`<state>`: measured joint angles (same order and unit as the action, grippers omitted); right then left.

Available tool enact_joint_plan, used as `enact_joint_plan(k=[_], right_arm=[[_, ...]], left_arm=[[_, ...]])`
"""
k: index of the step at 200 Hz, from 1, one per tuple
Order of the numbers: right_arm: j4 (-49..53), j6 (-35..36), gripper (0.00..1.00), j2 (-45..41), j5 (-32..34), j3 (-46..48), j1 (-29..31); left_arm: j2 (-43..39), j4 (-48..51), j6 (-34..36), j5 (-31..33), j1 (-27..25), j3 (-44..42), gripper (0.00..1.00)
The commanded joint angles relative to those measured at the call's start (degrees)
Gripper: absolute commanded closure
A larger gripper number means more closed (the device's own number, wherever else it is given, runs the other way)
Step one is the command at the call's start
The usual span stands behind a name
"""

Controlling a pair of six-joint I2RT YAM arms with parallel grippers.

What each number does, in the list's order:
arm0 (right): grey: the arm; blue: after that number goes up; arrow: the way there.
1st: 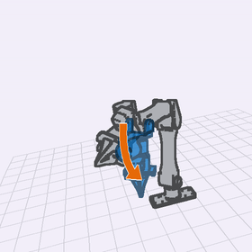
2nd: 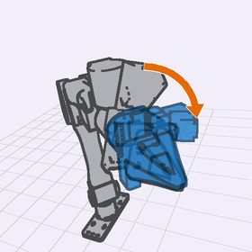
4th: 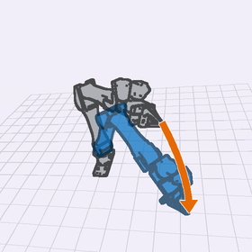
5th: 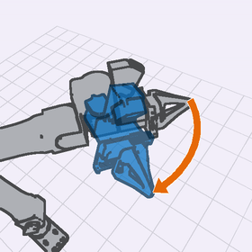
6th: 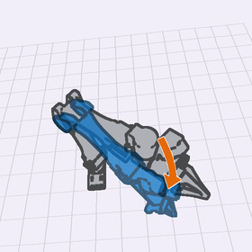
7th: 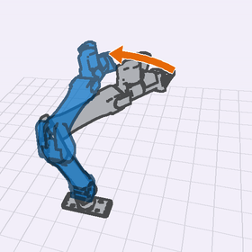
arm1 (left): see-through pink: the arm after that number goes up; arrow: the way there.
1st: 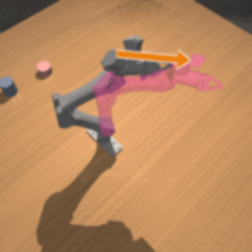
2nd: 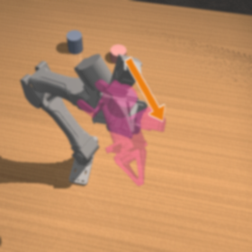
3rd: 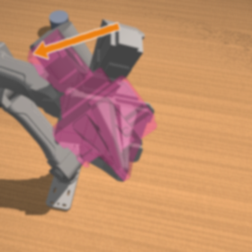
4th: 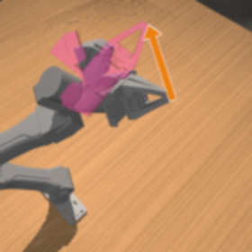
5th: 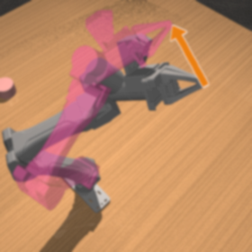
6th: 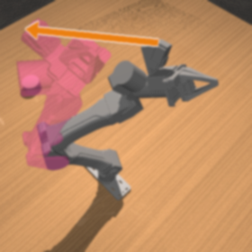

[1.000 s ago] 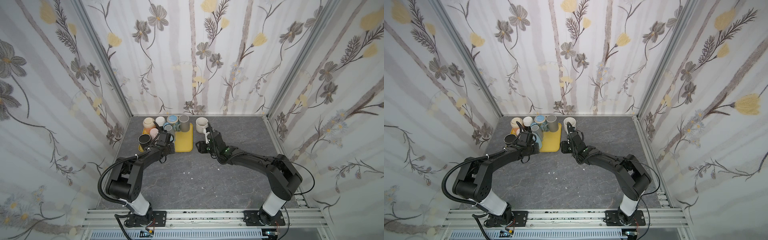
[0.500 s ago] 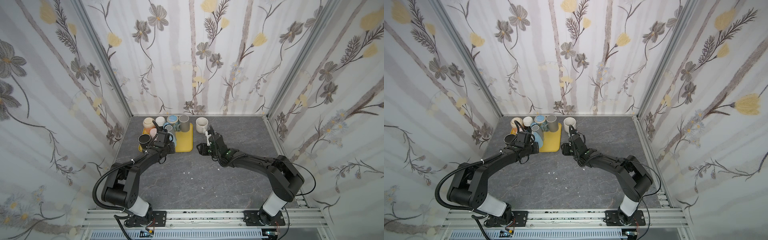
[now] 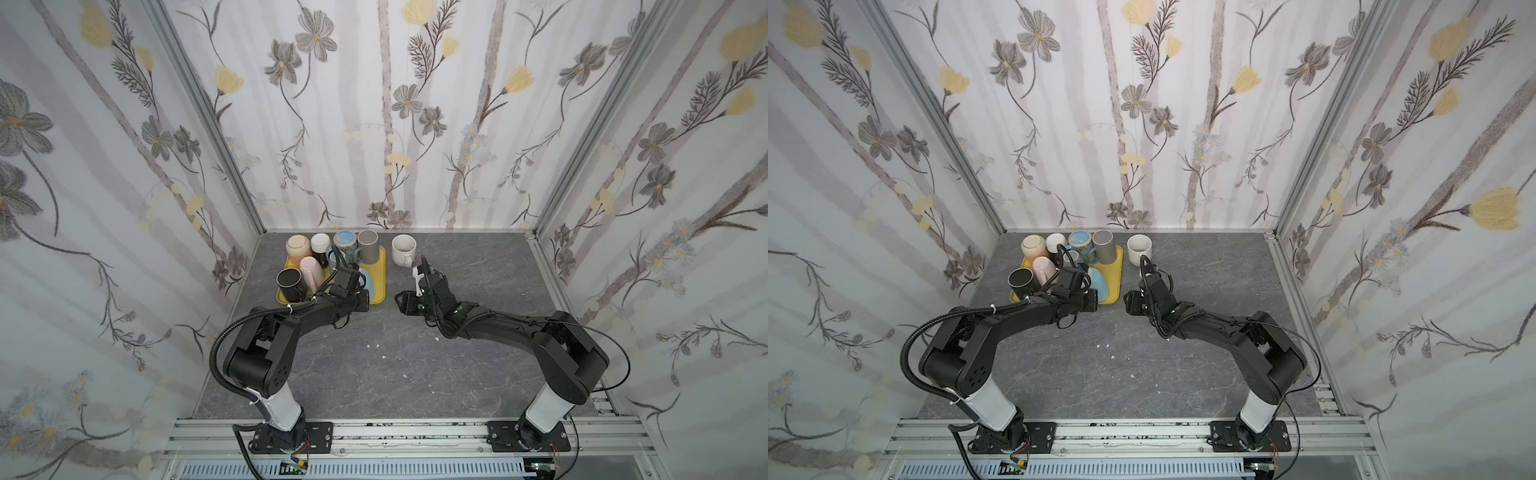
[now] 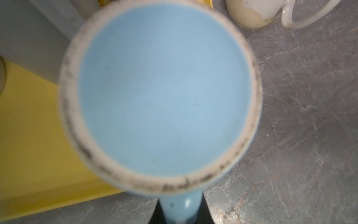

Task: Turn the mug right side up
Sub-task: 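Lift the light blue mug off the tray with the left gripper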

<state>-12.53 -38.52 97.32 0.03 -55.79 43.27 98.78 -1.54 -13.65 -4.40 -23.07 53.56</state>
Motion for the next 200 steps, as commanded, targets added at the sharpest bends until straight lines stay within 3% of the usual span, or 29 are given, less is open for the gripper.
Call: enact_joint_plan(k=[1, 49, 101, 138, 200], right_arm=[[-1.41, -0.19, 0.47, -0.66, 0.71, 0.16, -0.11], [-1.09, -0.04, 0.47, -0.43, 0.92, 0.07, -0.45], [-1.22, 0.15, 0.47, 1.28, -0.43, -1.68, -0.92], [-1.00, 0.26, 0.47, 1.67, -1.35, -1.87, -1.08], [-1.93, -0.23, 0.47, 1.61, -1.13, -0.30, -1.33]], left_arm=[[3.38, -1.66, 2.45, 1.51, -0.04, 3.27, 0.97], [3.47, 2.16, 0.46, 6.09, -0.04, 6.53, 0.66], [4.23, 6.29, -2.24, 9.92, -0.13, 10.06, 0.59], [5.91, 6.89, -1.41, 9.99, -0.13, 12.29, 0.66], [7.38, 6.78, 0.84, 10.88, -0.81, 13.53, 1.00]])
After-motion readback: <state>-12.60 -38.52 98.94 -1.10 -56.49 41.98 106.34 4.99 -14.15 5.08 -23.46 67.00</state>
